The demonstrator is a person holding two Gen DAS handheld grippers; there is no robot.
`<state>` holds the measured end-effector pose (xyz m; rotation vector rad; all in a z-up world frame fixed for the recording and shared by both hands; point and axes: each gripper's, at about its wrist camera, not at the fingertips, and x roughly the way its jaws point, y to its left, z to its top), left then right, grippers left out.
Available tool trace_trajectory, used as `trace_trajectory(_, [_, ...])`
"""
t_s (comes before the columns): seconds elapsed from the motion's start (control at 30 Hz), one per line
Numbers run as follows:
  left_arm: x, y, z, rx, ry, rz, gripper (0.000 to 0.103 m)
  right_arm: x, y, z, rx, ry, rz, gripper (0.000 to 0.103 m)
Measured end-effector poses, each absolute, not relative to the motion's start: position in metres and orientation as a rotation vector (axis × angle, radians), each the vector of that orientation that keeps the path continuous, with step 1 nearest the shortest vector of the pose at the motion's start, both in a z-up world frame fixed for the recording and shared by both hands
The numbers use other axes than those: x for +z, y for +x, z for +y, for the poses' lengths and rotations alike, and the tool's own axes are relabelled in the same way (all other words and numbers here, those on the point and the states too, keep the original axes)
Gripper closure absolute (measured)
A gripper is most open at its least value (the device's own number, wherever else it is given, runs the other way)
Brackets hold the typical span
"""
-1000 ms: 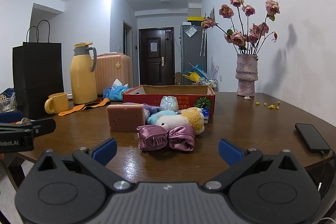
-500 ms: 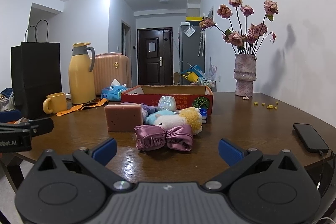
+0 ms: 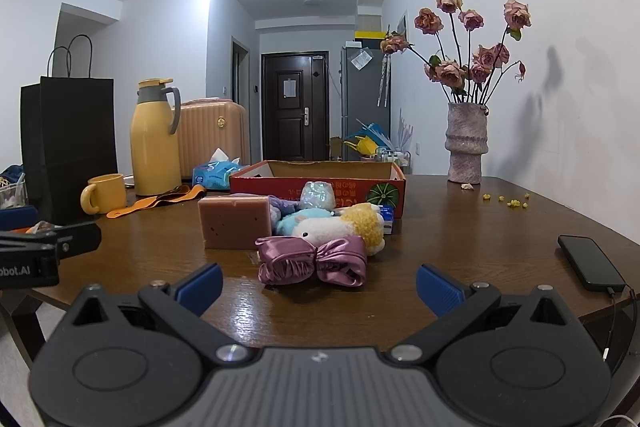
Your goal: Organize soft objects
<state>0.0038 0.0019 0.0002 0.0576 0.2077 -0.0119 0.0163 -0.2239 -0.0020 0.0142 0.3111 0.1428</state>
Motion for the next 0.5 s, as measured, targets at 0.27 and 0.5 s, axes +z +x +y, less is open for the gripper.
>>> trace_trajectory(0.27, [-0.0001, 0.004, 0.002, -0.011, 0.057, 0.213, 0.0, -0.0035, 0.0164, -0.2243, 0.141, 0.016, 0.306, 0.0])
trace_trajectory(0.5, [0.0004, 0.0048, 0.0027, -0.011, 0.061, 0.209, 0.0, -0.0036, 0.0166, -0.2248, 0.14, 0.016, 0.304, 0.0])
